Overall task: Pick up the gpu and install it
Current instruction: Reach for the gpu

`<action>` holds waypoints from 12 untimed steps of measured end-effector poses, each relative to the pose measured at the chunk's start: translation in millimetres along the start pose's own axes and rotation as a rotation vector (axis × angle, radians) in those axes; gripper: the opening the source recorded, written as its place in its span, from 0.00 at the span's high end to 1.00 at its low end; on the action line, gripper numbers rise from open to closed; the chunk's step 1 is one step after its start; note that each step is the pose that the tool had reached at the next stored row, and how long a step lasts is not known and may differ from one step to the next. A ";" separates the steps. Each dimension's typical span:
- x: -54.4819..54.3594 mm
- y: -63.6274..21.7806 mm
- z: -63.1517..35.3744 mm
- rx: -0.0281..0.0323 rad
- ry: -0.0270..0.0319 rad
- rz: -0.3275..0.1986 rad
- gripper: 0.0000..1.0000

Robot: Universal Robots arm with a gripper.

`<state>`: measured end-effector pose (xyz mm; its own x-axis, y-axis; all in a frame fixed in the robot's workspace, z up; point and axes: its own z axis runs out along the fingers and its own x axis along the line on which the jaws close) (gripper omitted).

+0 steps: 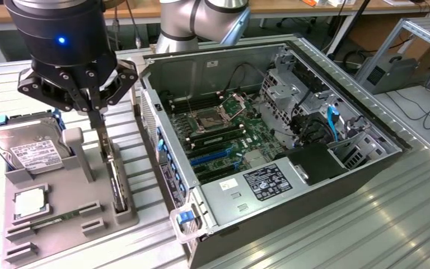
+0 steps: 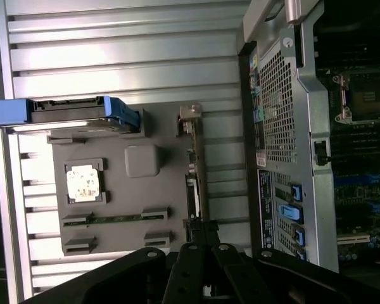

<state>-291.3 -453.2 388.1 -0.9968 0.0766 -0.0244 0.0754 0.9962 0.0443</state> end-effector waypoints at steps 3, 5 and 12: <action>0.9 -3.8 0.1 -0.0001 0.0000 0.000 0.89; 1.5 -6.0 0.3 -0.0001 0.0000 0.000 0.89; 1.8 -7.1 0.3 -0.0001 0.0000 0.000 0.89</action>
<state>-293.6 -460.1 387.4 -0.9968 0.0766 -0.0245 0.0754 0.9962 0.0444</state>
